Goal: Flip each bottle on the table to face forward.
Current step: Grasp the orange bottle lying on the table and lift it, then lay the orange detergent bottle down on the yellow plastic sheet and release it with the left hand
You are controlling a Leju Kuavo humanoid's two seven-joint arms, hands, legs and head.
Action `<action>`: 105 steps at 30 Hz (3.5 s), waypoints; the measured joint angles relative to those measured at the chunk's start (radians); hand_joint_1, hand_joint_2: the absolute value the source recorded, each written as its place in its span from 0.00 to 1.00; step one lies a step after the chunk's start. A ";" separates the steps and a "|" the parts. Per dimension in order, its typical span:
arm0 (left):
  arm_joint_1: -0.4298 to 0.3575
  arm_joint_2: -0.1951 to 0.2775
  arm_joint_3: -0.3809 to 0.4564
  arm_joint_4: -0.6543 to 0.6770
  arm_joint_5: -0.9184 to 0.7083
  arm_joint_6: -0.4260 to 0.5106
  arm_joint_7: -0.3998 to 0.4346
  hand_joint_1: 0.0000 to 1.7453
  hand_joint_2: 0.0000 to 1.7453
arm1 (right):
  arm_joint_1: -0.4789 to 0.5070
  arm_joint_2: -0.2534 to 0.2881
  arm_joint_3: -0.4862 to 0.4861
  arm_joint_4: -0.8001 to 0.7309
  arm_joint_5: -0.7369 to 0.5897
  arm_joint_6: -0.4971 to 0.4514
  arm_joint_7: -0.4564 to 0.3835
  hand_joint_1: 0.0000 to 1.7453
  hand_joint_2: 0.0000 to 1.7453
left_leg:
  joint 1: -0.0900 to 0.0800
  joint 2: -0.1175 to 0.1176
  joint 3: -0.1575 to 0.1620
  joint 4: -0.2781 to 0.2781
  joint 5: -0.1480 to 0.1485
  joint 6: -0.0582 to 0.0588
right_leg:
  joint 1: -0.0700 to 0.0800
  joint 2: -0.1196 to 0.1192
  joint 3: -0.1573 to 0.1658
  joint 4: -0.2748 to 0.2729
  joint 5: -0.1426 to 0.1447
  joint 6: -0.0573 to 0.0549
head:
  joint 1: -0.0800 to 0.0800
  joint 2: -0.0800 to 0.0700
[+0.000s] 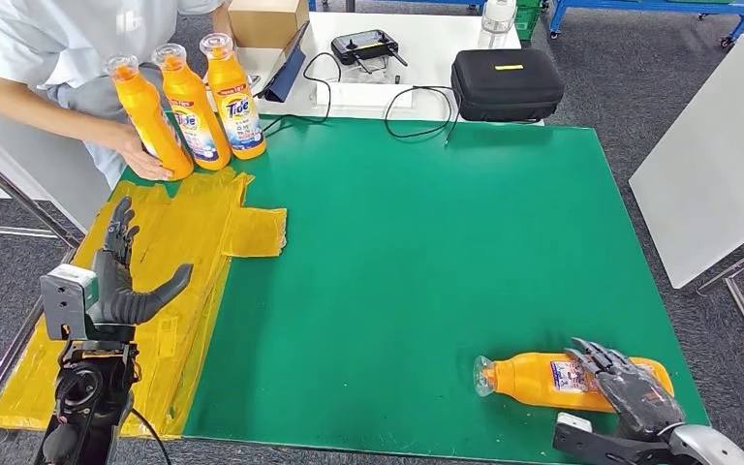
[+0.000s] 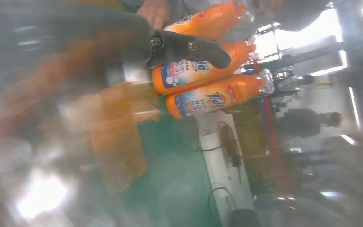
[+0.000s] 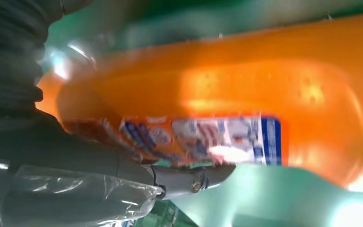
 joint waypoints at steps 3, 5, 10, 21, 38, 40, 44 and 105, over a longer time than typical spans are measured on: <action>-0.002 0.000 -0.004 0.001 0.000 0.000 0.000 0.00 1.00 | -0.024 0.000 0.023 0.028 0.001 -0.004 0.003 0.00 1.00 | 0.000 0.000 0.000 0.000 0.000 0.000 | 0.000 0.000 0.000 0.000 0.000 0.000 | 0.000 0.000; -0.004 0.000 -0.005 0.002 0.001 0.000 0.000 0.00 1.00 | -0.037 0.000 0.036 0.044 0.003 -0.004 0.007 0.00 1.00 | 0.000 0.000 0.001 0.000 0.000 0.000 | 0.000 0.000 0.000 0.000 0.000 0.000 | 0.000 0.000; -0.007 -0.001 -0.007 0.009 0.005 0.000 0.002 0.00 1.00 | -0.078 0.000 0.074 0.084 0.019 -0.004 0.033 0.00 1.00 | 0.000 0.002 0.004 0.000 0.000 0.000 | 0.000 0.002 0.002 0.000 0.000 0.000 | 0.000 0.000; -0.009 -0.001 -0.018 0.012 0.005 0.001 0.003 0.00 1.00 | -0.108 0.000 0.100 0.114 0.021 -0.004 0.036 0.16 1.00 | 0.000 0.005 0.007 0.000 0.000 0.000 | 0.000 0.003 0.004 0.000 0.001 0.000 | 0.000 0.000; -0.010 -0.010 -0.023 0.017 -0.002 0.011 0.030 0.00 1.00 | -0.248 0.145 0.160 0.251 0.229 -0.196 0.061 1.00 1.00 | 0.001 0.018 0.009 0.000 0.002 -0.001 | 0.002 0.015 0.004 -0.001 0.009 -0.002 | 0.001 0.000; -0.012 -0.014 -0.024 0.017 -0.008 0.009 0.037 0.00 1.00 | -0.274 0.203 0.169 0.260 0.263 -0.212 0.058 1.00 1.00 | 0.002 0.018 0.008 0.000 0.004 -0.002 | 0.002 0.016 0.002 0.000 0.010 -0.002 | 0.000 0.000; -0.019 -0.020 -0.030 0.017 -0.012 0.006 0.043 0.00 1.00 | -0.312 0.280 0.184 0.271 0.284 -0.212 0.055 1.00 1.00 | 0.003 0.015 0.006 0.000 0.007 -0.002 | 0.004 0.014 0.002 0.000 0.009 -0.002 | 0.000 0.000; -0.235 -0.007 -0.526 0.129 0.329 -0.305 0.201 0.01 1.00 | -0.557 0.875 0.470 0.461 -0.241 -0.450 -0.301 1.00 1.00 | 0.003 0.007 -0.006 0.000 0.009 -0.003 | 0.003 0.008 -0.007 0.001 0.009 -0.001 | 0.000 0.000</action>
